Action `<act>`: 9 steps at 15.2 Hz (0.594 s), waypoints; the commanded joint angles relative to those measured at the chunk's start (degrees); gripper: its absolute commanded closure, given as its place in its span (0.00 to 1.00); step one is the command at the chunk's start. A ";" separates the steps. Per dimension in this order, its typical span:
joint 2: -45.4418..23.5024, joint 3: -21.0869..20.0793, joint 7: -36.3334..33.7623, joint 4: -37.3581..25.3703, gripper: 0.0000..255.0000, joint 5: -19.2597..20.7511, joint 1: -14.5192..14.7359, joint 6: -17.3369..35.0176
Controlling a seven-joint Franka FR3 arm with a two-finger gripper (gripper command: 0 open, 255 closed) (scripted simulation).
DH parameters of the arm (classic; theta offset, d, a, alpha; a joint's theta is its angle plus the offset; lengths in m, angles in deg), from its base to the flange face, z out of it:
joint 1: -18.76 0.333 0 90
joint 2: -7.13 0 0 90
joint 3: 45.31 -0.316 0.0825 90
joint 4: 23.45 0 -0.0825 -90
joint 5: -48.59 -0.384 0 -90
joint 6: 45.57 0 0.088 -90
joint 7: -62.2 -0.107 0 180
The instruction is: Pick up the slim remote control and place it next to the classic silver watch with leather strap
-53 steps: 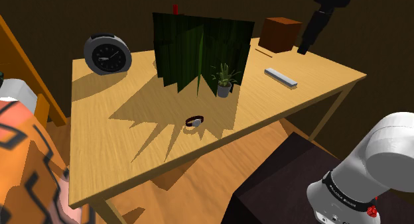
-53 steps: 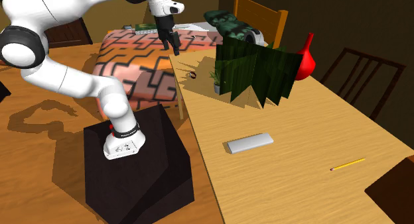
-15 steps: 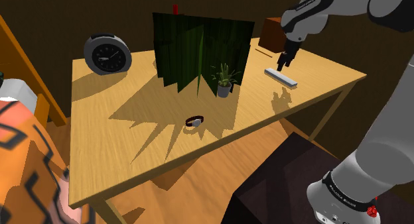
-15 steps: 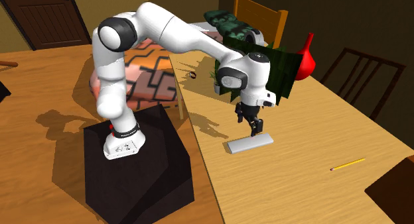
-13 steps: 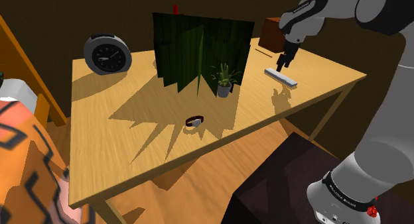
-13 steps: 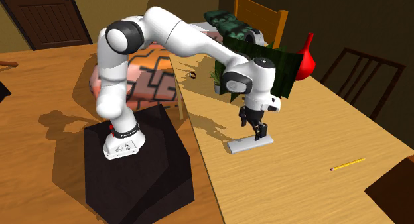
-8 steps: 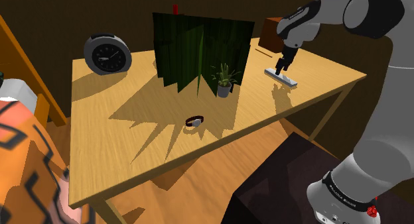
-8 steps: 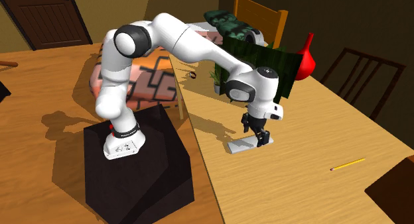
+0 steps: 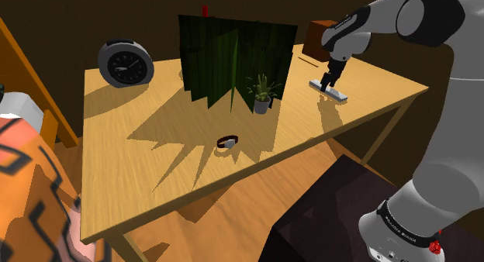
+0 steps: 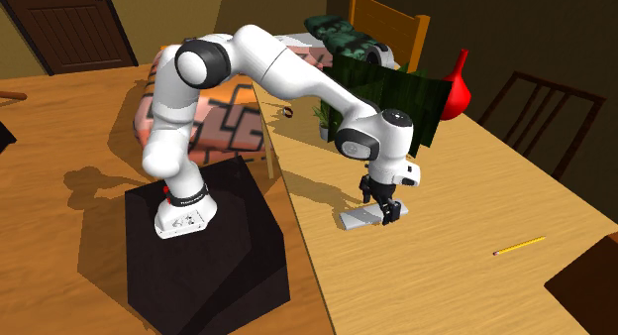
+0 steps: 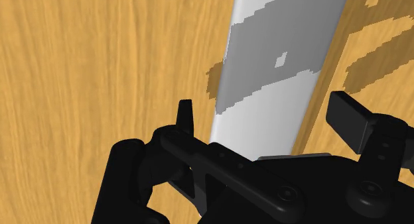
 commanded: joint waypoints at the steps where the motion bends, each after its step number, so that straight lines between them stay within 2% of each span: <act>1: -0.02 -0.01 0.00 0.01 0.00 -0.01 0.00 0.04; 3: -0.01 -0.01 0.00 0.01 0.00 -0.01 0.00 0.03; 4: -0.01 -0.01 0.00 0.01 1.00 -0.01 0.00 0.03; 9: -0.03 -0.01 -0.02 -0.02 1.00 -0.01 0.01 0.02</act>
